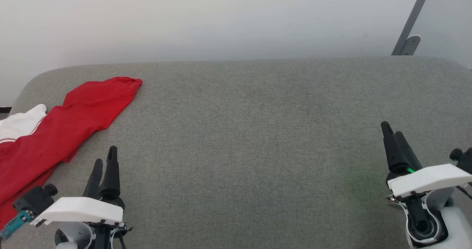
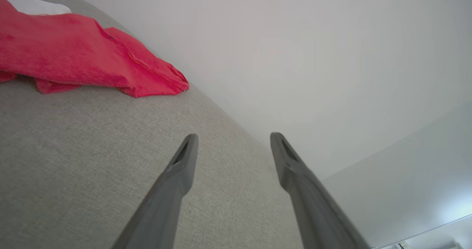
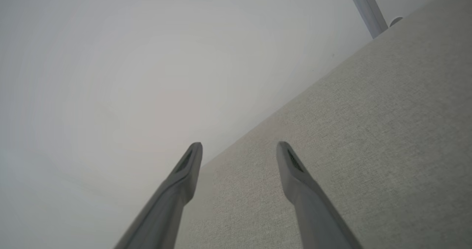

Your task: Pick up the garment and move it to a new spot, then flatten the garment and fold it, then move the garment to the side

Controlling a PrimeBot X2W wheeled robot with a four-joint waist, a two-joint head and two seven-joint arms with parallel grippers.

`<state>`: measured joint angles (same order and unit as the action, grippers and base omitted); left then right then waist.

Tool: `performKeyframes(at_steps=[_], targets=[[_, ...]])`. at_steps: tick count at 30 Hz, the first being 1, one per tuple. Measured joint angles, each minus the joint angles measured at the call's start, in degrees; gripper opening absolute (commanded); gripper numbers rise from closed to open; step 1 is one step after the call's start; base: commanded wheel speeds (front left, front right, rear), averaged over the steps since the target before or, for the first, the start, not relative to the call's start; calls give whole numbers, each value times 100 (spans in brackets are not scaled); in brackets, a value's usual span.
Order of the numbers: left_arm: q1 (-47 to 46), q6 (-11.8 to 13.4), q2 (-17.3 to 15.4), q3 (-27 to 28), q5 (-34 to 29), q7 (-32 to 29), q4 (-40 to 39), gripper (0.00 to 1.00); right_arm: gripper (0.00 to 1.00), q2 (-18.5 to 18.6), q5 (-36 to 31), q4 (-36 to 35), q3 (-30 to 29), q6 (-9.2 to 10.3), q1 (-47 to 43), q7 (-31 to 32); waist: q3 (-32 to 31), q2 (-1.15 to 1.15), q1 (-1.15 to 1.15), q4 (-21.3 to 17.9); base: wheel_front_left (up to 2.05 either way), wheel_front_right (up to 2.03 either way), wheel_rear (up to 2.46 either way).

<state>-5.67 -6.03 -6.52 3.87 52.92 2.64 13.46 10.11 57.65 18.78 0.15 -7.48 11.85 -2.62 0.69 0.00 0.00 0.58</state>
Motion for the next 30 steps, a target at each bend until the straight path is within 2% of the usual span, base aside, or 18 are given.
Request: performKeyframes(at_steps=[12,30], targets=[[-1,100,-164,-210,-1096,231,-33,100,100,78,-1460,191,36,0,201,-235,7,0,0,22,0,0,0],[-91,198,-381,-478,-2258,528,141,100,100,170,-2883,437,53,0,378,-524,8,0,0,20,0,0,0]])
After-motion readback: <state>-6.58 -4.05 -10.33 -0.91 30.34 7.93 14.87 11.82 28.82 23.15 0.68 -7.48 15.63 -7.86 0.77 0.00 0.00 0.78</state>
